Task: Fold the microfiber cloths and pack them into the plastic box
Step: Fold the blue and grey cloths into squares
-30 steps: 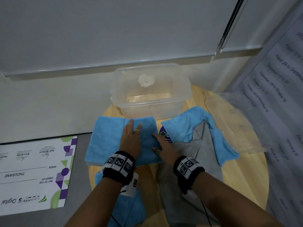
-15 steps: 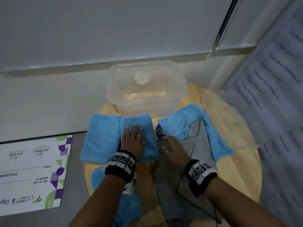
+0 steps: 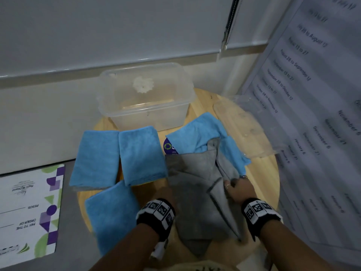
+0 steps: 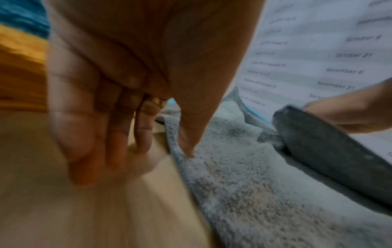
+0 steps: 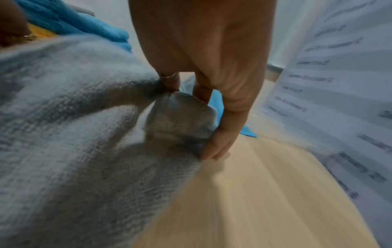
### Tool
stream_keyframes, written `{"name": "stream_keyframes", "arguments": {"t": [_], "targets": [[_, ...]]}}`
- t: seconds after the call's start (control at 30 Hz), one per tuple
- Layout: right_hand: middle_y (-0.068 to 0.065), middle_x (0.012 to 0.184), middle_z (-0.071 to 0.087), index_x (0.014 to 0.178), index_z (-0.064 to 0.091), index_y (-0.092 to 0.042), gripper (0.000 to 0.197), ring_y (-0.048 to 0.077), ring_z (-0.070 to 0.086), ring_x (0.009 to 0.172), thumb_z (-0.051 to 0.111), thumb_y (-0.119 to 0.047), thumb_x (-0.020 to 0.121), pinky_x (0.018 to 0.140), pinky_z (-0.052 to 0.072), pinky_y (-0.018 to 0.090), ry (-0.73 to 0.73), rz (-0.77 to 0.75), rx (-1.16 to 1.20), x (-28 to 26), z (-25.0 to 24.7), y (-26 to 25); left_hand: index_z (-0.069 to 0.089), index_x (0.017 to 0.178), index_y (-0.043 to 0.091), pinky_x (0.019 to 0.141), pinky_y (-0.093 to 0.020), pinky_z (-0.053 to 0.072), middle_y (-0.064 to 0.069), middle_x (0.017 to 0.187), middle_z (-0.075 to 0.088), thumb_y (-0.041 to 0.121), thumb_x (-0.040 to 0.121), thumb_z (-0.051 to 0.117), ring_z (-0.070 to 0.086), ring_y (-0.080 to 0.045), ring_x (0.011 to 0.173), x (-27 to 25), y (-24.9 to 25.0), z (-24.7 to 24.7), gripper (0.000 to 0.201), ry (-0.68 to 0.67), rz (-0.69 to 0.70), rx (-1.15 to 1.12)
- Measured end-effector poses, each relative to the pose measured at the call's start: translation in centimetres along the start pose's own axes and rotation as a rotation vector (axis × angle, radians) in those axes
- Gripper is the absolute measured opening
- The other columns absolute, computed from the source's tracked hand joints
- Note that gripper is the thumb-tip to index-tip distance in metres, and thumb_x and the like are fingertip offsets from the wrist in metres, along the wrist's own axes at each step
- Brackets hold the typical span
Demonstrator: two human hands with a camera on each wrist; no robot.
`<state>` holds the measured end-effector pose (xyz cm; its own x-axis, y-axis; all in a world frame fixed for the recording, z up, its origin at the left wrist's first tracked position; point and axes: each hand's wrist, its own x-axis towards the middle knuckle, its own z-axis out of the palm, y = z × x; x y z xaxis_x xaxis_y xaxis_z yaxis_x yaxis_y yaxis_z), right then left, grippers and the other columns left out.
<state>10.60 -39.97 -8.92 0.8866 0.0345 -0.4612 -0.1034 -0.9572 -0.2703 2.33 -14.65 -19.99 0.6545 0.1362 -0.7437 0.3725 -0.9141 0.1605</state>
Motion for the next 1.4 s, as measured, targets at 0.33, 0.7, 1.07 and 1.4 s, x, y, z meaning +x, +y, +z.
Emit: {"name": "stream_keyframes", "arguments": {"t": [0.33,0.7,1.07,1.4], "targets": [[0.013,0.072,0.059,0.058,0.055,-0.002,0.030,0.032,0.061,0.085,0.066,-0.020,0.080,0.057,0.037,0.027,0.004,0.209,0.076,-0.6,-2.3,2.9,0.042,0.067,0.017,0.083,-0.031,0.041,-0.019,0.103,0.060,0.025,0.090,0.055,0.057,-0.031,0.105,-8.4,4.6,-6.3,0.027,0.149,0.014,-0.428],[0.022,0.125,0.052,0.123,0.051,-0.003,0.044,0.038,0.048,0.115,0.061,-0.019,0.083,0.097,0.041,0.040,0.154,0.117,-0.040,-1.9,-3.4,6.9,0.028,0.142,0.005,0.102,-0.035,0.036,-0.016,0.142,0.038,0.031,0.090,0.056,0.042,-0.033,0.129,-9.6,3.5,-5.5,0.065,0.152,-0.071,-0.450],[0.020,0.112,0.062,0.106,0.063,0.004,0.028,0.033,0.060,0.103,0.044,-0.011,0.092,0.082,0.048,0.032,0.030,0.080,-0.088,-0.3,-1.9,4.8,0.027,0.142,0.010,0.093,-0.035,0.045,-0.013,0.118,0.059,0.024,0.082,0.054,0.057,-0.030,0.111,-11.4,4.9,-4.1,0.067,0.283,0.134,-0.712],[0.037,0.117,0.055,0.111,0.056,0.015,0.032,0.046,0.052,0.108,0.035,-0.005,0.097,0.088,0.039,0.041,0.414,0.260,0.502,0.2,-6.8,8.1,0.050,0.132,0.012,0.108,-0.027,0.032,-0.009,0.134,0.053,0.000,0.084,0.053,0.047,-0.022,0.126,-12.6,4.9,-13.4,0.050,0.448,0.389,-0.742]]}}
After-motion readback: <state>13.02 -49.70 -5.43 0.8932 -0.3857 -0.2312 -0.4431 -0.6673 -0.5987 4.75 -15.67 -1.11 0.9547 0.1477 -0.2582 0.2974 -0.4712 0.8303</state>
